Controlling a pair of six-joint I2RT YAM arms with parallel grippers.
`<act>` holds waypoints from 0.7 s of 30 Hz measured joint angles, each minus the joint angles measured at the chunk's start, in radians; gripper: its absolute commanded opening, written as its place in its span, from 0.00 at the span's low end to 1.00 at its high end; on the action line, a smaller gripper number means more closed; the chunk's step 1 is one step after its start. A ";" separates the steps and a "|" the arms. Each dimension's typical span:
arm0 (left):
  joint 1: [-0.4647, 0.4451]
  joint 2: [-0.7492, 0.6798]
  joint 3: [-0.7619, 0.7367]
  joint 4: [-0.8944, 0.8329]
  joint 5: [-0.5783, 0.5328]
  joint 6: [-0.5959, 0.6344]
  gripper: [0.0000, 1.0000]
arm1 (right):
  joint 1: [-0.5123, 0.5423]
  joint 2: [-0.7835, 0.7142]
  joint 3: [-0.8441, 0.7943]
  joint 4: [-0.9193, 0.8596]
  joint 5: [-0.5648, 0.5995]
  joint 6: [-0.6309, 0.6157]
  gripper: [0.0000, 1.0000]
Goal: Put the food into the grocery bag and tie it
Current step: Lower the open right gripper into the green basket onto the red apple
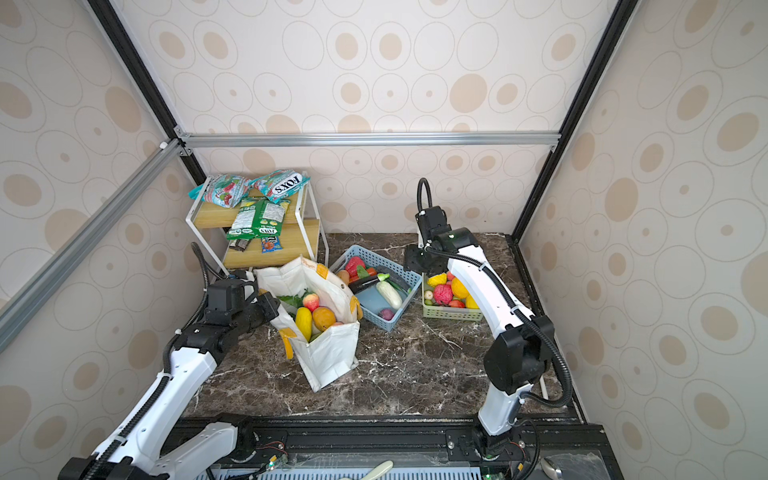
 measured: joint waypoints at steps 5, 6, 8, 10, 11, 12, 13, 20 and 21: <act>0.000 -0.003 0.000 0.000 0.000 -0.005 0.00 | -0.048 0.000 -0.047 -0.010 0.101 0.000 0.67; 0.000 -0.004 0.000 0.000 0.000 -0.006 0.00 | -0.056 0.000 -0.055 -0.010 0.116 0.001 0.67; 0.000 -0.005 0.000 0.000 0.000 -0.007 0.00 | -0.069 0.001 -0.074 -0.006 0.140 0.002 0.67; 0.000 -0.005 0.000 0.000 0.000 -0.007 0.00 | -0.081 0.007 -0.092 -0.002 0.158 0.006 0.67; 0.000 -0.005 0.000 0.000 0.000 -0.007 0.00 | -0.085 0.013 -0.097 -0.002 0.163 0.007 0.66; 0.000 -0.006 0.000 0.000 0.000 -0.008 0.00 | -0.090 0.021 -0.102 0.001 0.167 0.011 0.65; 0.000 -0.008 0.000 -0.001 0.000 -0.008 0.00 | -0.096 0.031 -0.108 0.005 0.172 0.013 0.64; 0.000 -0.024 0.000 -0.004 0.000 -0.008 0.00 | -0.115 0.089 -0.165 0.040 0.191 0.029 0.64; 0.000 -0.025 0.000 -0.005 0.000 -0.008 0.00 | -0.116 0.094 -0.170 0.044 0.192 0.032 0.63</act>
